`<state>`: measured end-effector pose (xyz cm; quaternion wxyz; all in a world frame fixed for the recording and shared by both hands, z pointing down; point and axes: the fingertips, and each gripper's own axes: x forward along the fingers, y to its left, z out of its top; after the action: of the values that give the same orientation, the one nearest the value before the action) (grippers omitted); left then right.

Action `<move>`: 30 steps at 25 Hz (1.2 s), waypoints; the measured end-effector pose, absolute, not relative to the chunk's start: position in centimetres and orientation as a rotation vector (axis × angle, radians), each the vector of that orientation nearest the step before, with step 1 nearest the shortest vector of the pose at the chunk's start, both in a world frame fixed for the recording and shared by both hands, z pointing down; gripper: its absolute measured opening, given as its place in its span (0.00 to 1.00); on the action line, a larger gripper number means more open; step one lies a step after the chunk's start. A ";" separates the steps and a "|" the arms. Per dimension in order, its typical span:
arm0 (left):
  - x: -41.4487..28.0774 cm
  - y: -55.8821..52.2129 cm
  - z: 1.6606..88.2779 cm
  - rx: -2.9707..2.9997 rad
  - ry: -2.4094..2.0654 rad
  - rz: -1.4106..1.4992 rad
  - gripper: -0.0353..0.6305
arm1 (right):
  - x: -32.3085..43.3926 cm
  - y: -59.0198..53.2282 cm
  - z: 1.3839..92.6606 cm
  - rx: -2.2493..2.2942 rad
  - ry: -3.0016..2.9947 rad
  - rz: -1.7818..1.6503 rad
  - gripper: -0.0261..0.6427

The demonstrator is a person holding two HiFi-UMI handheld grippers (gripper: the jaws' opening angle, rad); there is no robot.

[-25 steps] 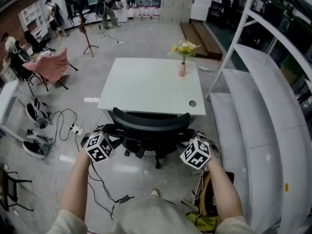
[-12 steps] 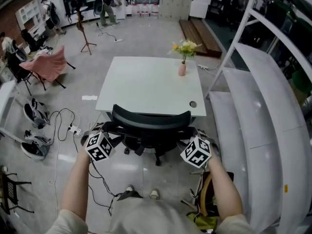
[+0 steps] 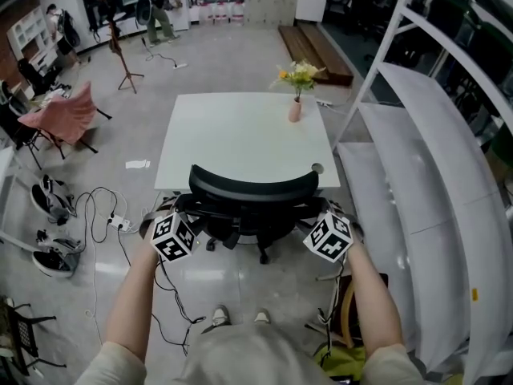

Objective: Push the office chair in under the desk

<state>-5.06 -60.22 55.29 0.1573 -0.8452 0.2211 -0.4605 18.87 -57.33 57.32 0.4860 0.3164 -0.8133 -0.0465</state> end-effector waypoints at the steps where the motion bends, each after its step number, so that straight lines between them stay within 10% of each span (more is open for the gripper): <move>1: -5.1 -60.7 55.3 -2.416 0.633 -1.317 0.38 | 18.9 -57.8 57.4 0.773 -1.977 -0.111 0.38; 30: -3.9 -67.3 55.1 -2.396 0.704 -1.289 0.39 | 20.2 -65.7 57.4 0.813 -1.925 -0.171 0.41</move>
<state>-3.94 -67.25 55.07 0.1651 -0.8409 0.2472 -0.4523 20.15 -65.67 57.41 0.4989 0.3360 -0.7957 -0.0709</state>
